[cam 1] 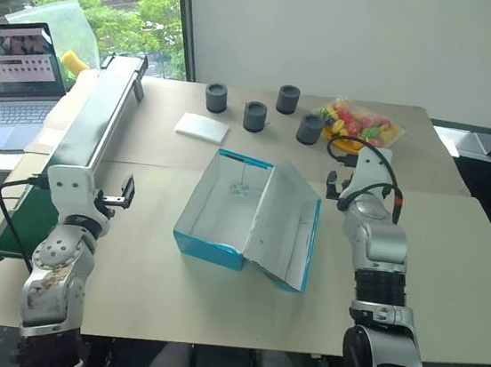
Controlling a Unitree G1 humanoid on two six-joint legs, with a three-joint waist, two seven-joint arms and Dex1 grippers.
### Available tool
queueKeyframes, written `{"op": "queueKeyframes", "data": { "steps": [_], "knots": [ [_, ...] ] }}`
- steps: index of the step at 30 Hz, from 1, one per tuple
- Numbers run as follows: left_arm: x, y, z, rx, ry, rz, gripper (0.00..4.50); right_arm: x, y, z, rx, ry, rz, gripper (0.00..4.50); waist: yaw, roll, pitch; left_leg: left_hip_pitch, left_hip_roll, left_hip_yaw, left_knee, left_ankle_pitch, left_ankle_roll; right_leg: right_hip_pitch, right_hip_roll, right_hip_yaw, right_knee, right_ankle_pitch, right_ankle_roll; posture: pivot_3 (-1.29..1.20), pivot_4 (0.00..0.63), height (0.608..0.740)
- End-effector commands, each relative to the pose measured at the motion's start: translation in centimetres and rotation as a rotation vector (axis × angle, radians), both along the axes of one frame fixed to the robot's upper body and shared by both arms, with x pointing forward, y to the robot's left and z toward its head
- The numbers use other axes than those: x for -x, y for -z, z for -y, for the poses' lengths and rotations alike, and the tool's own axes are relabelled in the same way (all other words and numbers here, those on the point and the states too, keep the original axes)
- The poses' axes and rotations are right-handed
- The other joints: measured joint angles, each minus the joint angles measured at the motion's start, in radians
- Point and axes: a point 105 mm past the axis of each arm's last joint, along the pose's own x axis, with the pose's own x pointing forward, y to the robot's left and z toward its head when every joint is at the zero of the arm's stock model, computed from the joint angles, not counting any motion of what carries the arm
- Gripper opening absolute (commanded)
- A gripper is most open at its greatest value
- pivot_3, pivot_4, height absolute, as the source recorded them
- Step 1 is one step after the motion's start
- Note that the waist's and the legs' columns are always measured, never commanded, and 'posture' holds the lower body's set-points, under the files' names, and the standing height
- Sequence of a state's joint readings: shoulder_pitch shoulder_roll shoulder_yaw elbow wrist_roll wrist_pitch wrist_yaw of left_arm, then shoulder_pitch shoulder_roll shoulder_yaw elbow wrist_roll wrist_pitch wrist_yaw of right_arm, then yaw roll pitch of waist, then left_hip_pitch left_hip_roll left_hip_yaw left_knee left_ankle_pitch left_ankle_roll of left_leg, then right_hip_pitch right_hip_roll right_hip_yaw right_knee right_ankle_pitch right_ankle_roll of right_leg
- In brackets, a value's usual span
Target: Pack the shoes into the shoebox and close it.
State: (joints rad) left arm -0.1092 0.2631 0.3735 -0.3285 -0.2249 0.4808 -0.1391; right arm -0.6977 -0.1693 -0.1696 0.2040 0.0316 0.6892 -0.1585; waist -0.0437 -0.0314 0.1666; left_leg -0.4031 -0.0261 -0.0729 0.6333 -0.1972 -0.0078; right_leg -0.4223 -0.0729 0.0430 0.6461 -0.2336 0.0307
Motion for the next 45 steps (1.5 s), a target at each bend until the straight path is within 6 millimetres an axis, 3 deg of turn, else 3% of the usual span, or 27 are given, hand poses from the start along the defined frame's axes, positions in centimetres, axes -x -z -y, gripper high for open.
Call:
{"op": "queueKeyframes", "data": {
  "steps": [1, 4, 6, 9, 13, 15, 17, 23, 27, 35, 45],
  "knots": [
    [-0.1, -1.5, -0.6, -0.041, -0.005, 0.044, 4.47, 0.0, -2.7, -2.0, 0.006, -0.099, 0.111, 4.50, 0.000, 0.000, 0.000, 0.000, 0.000, 0.000, 0.000, 0.000, 0.000, 0.000, 0.000, 0.000, 0.000, 0.000, 0.000, 0.00, 0.150, 0.740],
    [1.2, -1.3, -3.0, -0.071, -0.078, 0.029, 4.47, 1.1, -7.5, -10.4, 0.018, -0.568, 0.320, 4.50, -0.019, 0.000, 0.000, 0.000, 0.000, 0.001, 0.000, 0.000, 0.000, -0.001, 0.001, 0.002, 0.000, 0.000, 0.000, 0.00, 0.150, 0.740],
    [2.3, -1.6, -4.4, -0.102, -0.114, 0.020, 4.47, 3.2, -9.7, -13.7, -0.037, -0.814, 0.375, 4.50, -0.031, 0.001, 0.000, 0.002, 0.002, 0.002, -0.001, 0.000, 0.000, -0.001, 0.003, 0.003, 0.000, 0.000, 0.000, 0.00, 0.150, 0.740],
    [3.9, -2.0, -6.3, -0.121, -0.147, 0.015, 4.47, 6.8, -11.3, -17.2, -0.121, -1.141, 0.380, 4.50, -0.026, 0.001, 0.000, 0.002, 0.005, 0.000, -0.002, -0.001, 0.000, -0.001, 0.004, 0.002, 0.000, 0.000, 0.000, 0.00, 0.150, 0.740],
    [5.9, -1.6, -8.7, -0.119, -0.200, -0.032, 4.47, 12.2, -10.8, -20.5, -0.069, -1.519, 0.296, 4.50, -0.010, 0.000, 0.000, 0.002, 0.005, -0.004, -0.002, -0.001, 0.000, 0.001, 0.003, 0.000, -0.002, 0.000, 0.000, 0.00, 0.150, 0.740],
    [6.5, -1.4, -8.9, -0.104, -0.196, -0.050, 4.47, 13.9, -9.9, -21.0, -0.050, -1.621, 0.248, 4.50, 0.002, 0.000, 0.000, 0.002, 0.004, -0.006, -0.001, -0.001, 0.000, 0.001, 0.002, 0.000, -0.002, 0.000, 0.000, 0.00, 0.150, 0.740],
    [7.0, -1.1, -9.4, -0.104, -0.208, -0.073, 4.47, 14.3, -8.7, -21.3, -0.014, -1.645, 0.204, 4.50, 0.005, 0.000, 0.000, 0.002, 0.004, -0.006, -0.001, -0.001, 0.000, 0.001, 0.001, -0.001, -0.002, 0.000, 0.000, 0.00, 0.150, 0.740],
    [7.5, -1.0, -9.8, -0.104, -0.224, -0.088, 4.47, 13.4, -6.4, -22.2, 0.049, -1.580, 0.147, 4.50, 0.004, 0.000, 0.000, 0.003, 0.004, -0.005, -0.001, -0.001, 0.000, 0.000, 0.001, -0.001, -0.002, 0.001, -0.001, 0.00, 0.150, 0.740],
    [7.4, -0.4, -9.7, -0.108, -0.187, -0.125, 4.47, 12.5, -3.8, -22.6, 0.126, -1.514, 0.085, 4.50, 0.001, 0.000, 0.000, 0.003, 0.004, -0.005, -0.001, -0.001, -0.001, 0.000, 0.001, 0.000, -0.002, 0.001, -0.001, 0.00, 0.150, 0.740],
    [7.4, -0.3, -10.3, -0.118, -0.198, -0.140, 4.47, 12.6, -1.7, -22.9, 0.153, -1.516, 0.039, 4.50, 0.001, 0.000, 0.000, 0.003, 0.004, -0.005, -0.001, -0.001, -0.001, 0.000, 0.001, 0.000, -0.002, 0.001, -0.001, 0.00, 0.150, 0.740],
    [7.0, 0.4, -10.4, -0.081, -0.191, -0.185, 4.47, 12.4, -1.7, -22.8, 0.165, -1.507, 0.049, 4.50, 0.000, 0.000, 0.000, 0.003, 0.004, -0.005, -0.001, -0.001, -0.001, 0.000, 0.001, 0.000, -0.002, 0.001, -0.001, 0.00, 0.150, 0.740]
  ]
}}
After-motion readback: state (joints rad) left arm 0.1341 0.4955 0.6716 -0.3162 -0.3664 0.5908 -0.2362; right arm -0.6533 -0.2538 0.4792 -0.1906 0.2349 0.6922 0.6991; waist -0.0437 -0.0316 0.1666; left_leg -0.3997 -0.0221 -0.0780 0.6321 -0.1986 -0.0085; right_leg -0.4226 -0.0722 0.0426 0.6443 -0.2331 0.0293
